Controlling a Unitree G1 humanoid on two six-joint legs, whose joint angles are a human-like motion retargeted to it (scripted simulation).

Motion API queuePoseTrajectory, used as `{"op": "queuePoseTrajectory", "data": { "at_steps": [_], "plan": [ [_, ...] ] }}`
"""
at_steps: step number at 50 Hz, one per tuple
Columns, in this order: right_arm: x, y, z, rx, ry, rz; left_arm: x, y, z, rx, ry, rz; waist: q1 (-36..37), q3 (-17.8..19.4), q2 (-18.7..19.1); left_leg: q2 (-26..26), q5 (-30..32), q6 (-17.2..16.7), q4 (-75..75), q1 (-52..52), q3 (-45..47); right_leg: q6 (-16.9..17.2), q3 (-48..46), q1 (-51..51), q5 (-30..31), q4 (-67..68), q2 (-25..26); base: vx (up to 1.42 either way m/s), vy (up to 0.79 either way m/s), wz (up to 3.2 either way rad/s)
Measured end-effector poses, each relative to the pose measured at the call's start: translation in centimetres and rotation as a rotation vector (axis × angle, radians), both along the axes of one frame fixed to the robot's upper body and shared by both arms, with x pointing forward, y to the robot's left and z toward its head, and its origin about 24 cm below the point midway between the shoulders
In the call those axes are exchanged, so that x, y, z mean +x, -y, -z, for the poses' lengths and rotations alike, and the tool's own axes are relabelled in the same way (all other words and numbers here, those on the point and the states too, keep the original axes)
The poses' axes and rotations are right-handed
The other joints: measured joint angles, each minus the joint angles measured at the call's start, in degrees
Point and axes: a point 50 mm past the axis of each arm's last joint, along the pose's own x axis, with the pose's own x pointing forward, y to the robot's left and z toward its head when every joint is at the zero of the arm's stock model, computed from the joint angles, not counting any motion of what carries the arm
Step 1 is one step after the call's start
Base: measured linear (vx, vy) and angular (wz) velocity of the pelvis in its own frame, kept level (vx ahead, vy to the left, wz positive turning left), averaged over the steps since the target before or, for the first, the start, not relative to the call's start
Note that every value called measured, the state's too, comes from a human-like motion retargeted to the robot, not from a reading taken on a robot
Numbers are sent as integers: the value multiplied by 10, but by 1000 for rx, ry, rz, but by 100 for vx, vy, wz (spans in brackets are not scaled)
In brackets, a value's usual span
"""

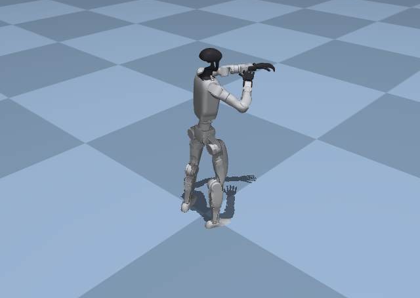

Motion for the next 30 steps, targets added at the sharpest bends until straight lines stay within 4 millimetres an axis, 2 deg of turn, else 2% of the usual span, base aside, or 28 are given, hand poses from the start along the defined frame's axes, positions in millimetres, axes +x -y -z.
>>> {"op": "queuePoseTrajectory", "data": {
  "at_steps": [2,5,8,12,15,18,24,30],
  "plan": [
    [-4,5,4,22,-10,-3,-3,16,2,21,3,64,-3,1,-1,-1,1,-3,-4,-1,-2,0,-2,-1,1,-2,-1,0,0,0],
    [2,18,13,32,-35,58,-11,43,10,45,15,180,-5,0,-5,-4,3,-7,-7,-3,-5,0,-6,-2,2,-3,-4,-1,4,7],
    [22,39,20,15,-43,204,-24,66,17,61,41,291,0,1,-10,-9,3,-10,-8,-5,-10,0,-11,-1,2,-2,-10,-1,6,15],
    [53,71,23,-16,-14,420,-41,73,27,80,84,388,17,-3,-17,-14,0,-13,-5,-8,-16,0,-16,0,1,0,-17,-1,4,11],
    [72,88,17,-27,46,540,-53,63,32,107,129,432,36,-6,-22,-15,-2,-14,-2,-10,-20,0,-19,1,0,2,-21,0,0,0],
    [86,98,8,-39,114,612,-64,47,36,135,166,458,60,-10,-27,-16,-4,-15,1,-12,-24,-1,-22,3,-1,3,-22,0,0,0],
    [112,105,-2,-87,165,717,-77,15,47,163,149,472,110,-17,-34,-17,-5,-14,3,-13,-36,-3,-33,9,-3,5,-25,0,0,18],
    [131,105,6,-215,87,793,-79,-19,66,206,5,407,152,-26,-37,-19,-2,-13,0,-15,-55,-6,-52,18,-7,7,-29,1,0,33]
  ]
}}
